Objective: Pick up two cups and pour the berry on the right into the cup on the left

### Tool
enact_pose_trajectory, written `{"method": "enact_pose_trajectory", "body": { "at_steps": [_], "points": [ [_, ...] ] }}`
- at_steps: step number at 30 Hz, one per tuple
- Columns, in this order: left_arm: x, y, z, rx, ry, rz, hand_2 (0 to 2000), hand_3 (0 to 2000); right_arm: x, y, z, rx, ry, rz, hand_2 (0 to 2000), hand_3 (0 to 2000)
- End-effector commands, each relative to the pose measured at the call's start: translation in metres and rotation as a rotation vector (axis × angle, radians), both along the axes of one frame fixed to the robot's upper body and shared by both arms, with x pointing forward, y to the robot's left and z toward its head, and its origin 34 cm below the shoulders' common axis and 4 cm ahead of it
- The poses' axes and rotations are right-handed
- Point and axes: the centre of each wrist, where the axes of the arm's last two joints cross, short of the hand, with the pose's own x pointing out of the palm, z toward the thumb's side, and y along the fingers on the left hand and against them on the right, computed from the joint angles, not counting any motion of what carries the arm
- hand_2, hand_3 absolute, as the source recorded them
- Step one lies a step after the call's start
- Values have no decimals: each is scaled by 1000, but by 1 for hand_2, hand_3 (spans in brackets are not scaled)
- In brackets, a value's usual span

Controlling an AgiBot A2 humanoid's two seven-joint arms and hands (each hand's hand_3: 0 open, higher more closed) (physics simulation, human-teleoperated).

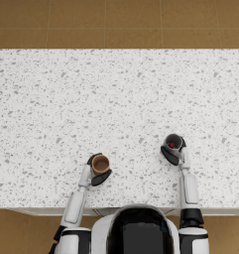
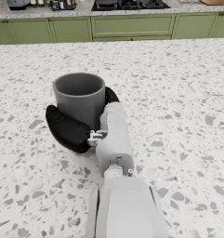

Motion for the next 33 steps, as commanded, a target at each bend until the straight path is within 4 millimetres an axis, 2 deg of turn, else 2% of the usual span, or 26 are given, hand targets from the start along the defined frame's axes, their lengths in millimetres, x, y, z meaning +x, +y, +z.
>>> {"method": "enact_pose_trajectory", "body": {
  "at_steps": [1, 4, 7, 9, 11, 15, 21, 30, 33],
  "points": [
    [11, -18, 25, -51, -102, -39, 2000, 1280, -7, 26, 52, 3, -199, 107, 2000, 1280],
    [22, -44, 34, -112, -139, -86, 2000, 1280, -13, 49, 87, 21, -335, 195, 2000, 1280],
    [35, -59, 46, -64, -210, -104, 2000, 1280, -16, 66, 112, -46, -448, 242, 2000, 1280],
    [43, -62, 47, -16, -233, -95, 2000, 1280, -13, 71, 119, -94, -481, 243, 2000, 1280],
    [43, -68, 52, 32, -269, -109, 2000, 1280, -11, 75, 127, -148, -518, 244, 2000, 1280],
    [60, -84, 54, 85, -294, -118, 2000, 1280, -5, 95, 150, -229, -620, 254, 2000, 1280],
    [69, -89, 50, 103, -279, -119, 2000, 1280, -4, 108, 170, -384, -716, 230, 2000, 1280],
    [69, -93, 48, 98, -271, -127, 2000, 1280, -4, 108, 169, -659, -736, 155, 2000, 1280],
    [72, -96, 49, 93, -272, -129, 2000, 1280, -9, 111, 176, -744, -775, 128, 2000, 1280]
  ]
}}
